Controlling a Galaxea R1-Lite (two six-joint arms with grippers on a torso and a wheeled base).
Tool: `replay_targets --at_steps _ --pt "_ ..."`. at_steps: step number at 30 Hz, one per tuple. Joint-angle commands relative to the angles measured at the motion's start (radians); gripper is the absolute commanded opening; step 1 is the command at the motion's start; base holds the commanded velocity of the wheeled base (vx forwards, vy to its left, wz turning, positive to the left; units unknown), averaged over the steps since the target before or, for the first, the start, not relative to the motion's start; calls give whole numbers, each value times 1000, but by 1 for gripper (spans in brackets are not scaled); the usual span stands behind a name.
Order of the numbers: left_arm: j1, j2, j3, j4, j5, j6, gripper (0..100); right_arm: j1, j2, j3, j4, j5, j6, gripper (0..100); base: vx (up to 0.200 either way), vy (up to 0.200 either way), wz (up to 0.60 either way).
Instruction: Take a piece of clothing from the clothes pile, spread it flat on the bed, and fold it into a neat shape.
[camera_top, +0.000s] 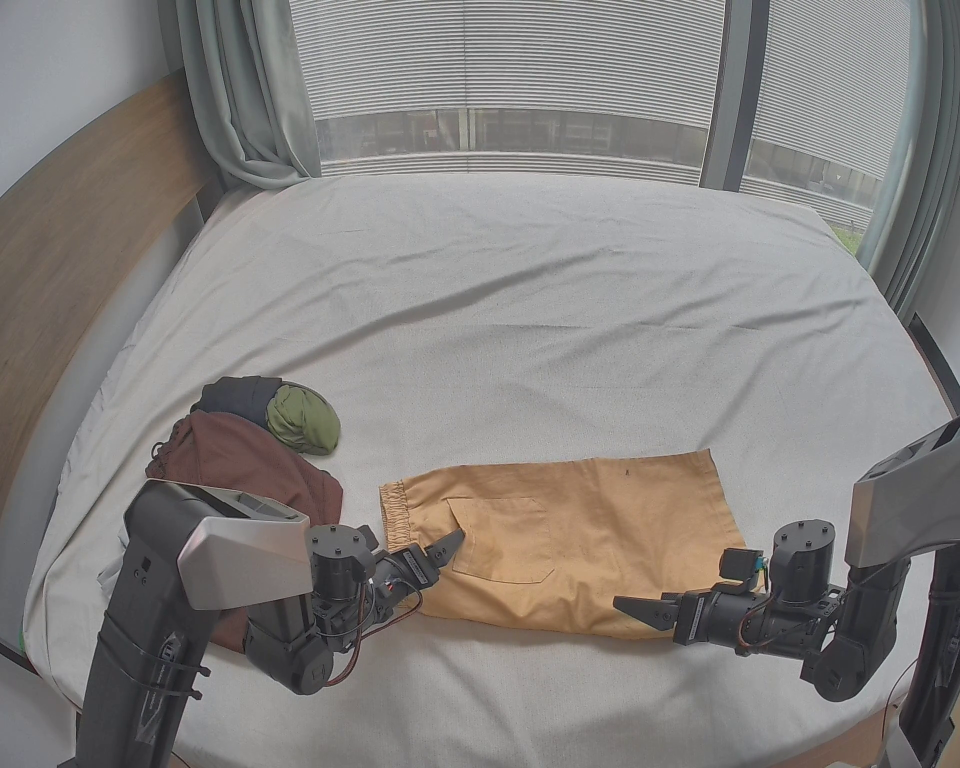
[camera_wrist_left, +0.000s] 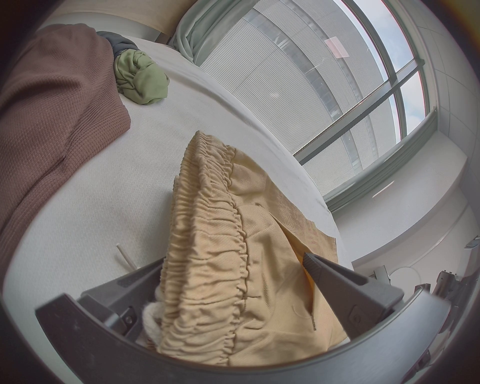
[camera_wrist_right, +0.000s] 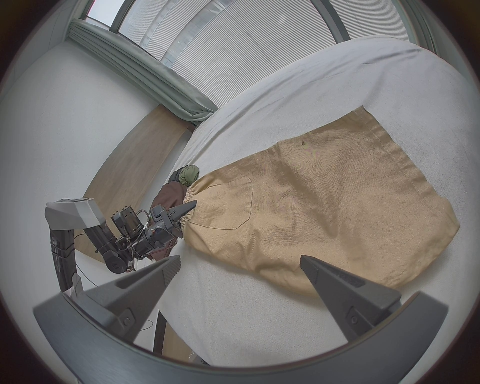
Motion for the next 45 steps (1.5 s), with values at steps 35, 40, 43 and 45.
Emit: replay_targets --at_steps 35,40,43,45 --pt "39 -94 87 20 69 -86 0 -41 43 -33 0 -1 1 100 0 0 0" --pt "76 -94 137 43 42 55 0 -44 48 -38 0 -1 1 100 0 0 0" --pt "91 -97 145 45 37 85 0 -44 48 -38 0 -3 1 100 0 0 0" --pt "103 -115 157 48 36 112 0 -44 50 -39 0 -3 1 100 0 0 0"
